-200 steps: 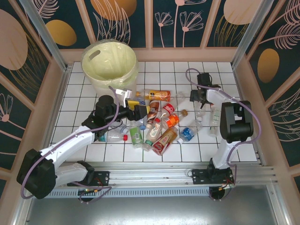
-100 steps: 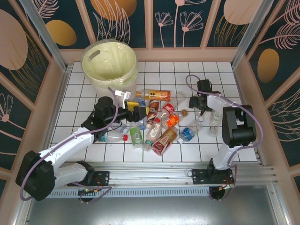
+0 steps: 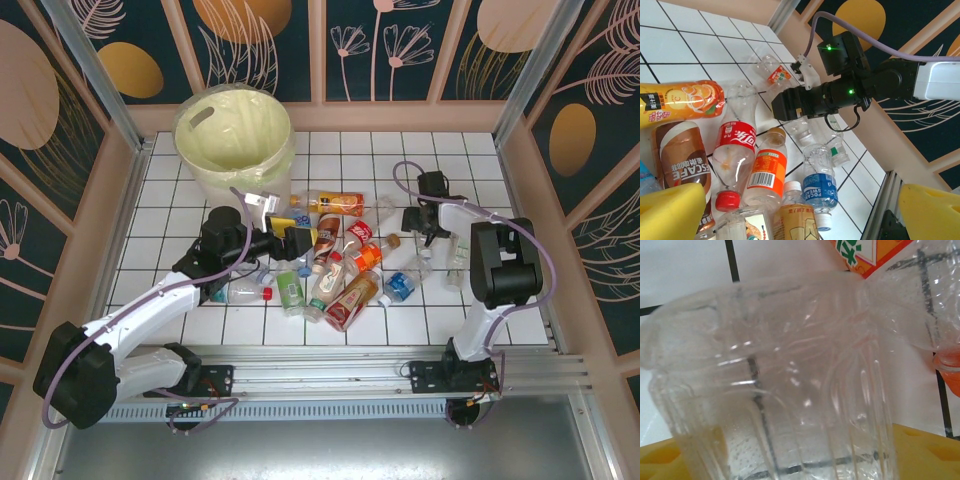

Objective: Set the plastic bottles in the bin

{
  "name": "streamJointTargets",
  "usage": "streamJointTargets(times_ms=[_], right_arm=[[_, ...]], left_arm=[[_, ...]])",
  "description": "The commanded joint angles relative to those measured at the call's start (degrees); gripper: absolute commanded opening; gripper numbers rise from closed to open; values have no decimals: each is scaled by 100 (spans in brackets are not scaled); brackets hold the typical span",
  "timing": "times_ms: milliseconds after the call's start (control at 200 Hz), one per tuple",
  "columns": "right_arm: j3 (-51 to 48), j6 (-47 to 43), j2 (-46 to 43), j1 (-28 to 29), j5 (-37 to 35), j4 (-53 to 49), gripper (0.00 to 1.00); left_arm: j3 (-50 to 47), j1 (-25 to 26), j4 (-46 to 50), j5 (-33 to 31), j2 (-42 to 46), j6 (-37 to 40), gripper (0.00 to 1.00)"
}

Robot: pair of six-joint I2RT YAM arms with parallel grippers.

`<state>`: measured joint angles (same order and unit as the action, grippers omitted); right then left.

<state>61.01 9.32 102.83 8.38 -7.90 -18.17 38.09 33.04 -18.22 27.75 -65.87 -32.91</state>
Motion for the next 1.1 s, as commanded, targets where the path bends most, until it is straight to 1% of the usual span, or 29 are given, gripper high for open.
streamJointTargets(times_ms=[0,145,395,540,656,741,891,1096], right_arm=[[98,-63,50,62,-132,101,74],[121,-121,-96,104,-281,66,69],[169,-177,-707,180,-621,15,69],[205,-261,-1273,261,-468,64,68],[170,-282,-1789,335,76,162,68],[96,-282,-2184,362,677,254,68],[-112,-158,-2796,410,1939,451,69],[-464,143,-3467,489,3296,772,69]], left_arm=[[-39,36,-60,-92,85,-67,99],[-29,36,-66,-93,83,-91,98],[57,38,-110,-55,18,-117,99],[193,32,-191,19,-97,-175,99],[324,36,-317,137,-175,-305,99],[486,36,-383,271,-225,-398,99],[798,36,-413,353,-320,-537,99],[1251,36,-507,465,-570,-800,99]])
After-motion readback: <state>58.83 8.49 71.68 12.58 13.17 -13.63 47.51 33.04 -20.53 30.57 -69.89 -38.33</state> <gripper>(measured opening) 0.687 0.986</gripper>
